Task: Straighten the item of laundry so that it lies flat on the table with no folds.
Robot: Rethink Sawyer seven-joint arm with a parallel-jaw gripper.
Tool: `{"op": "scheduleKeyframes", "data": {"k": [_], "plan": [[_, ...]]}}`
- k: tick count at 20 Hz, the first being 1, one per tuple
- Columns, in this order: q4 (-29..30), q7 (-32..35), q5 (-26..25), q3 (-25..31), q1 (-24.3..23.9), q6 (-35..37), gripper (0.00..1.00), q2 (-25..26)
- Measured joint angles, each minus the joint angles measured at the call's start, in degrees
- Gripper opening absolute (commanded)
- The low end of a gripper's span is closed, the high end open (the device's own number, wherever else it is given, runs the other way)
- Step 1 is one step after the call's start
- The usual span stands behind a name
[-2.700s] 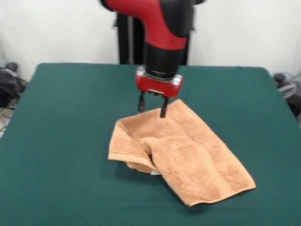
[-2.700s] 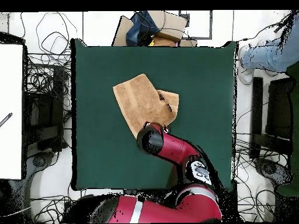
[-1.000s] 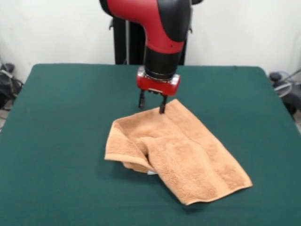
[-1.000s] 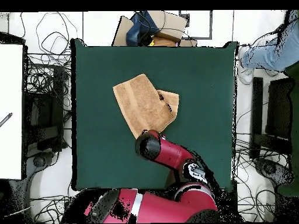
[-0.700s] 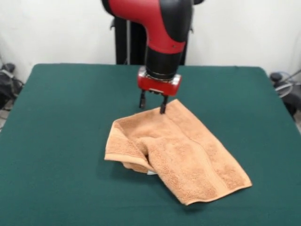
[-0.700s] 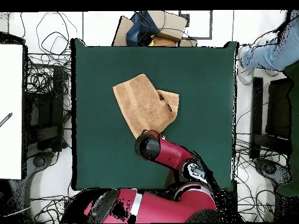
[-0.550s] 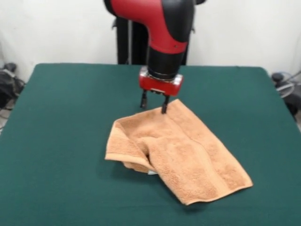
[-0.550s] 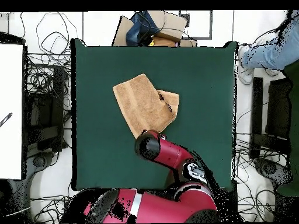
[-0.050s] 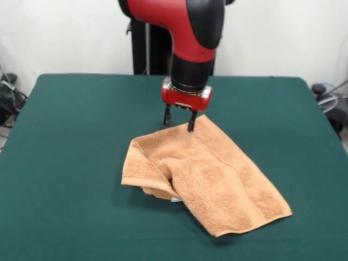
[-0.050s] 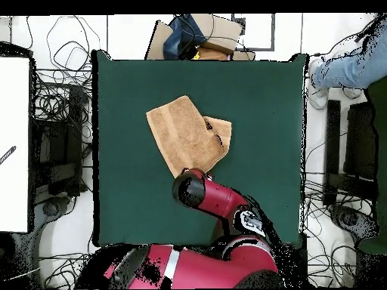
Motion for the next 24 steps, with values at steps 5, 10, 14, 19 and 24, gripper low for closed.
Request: {"op": "scheduleKeyframes", "data": {"k": [5,10,14,19,24], "plan": [[0.0,0.0,0.0,-0.01,0.35,0.0,1.0,0.0],[0.0,0.0,0.0,-0.01,1.57,0.0,1.0,0.0],[0.0,0.0,0.0,-0.29,2.4,0.0,1.0,0.0],[0.01,0.0,0.0,-0.43,3.28,0.0,1.0,0.0],[0.05,0.0,0.0,-0.44,3.23,0.0,1.0,0.0]]}}
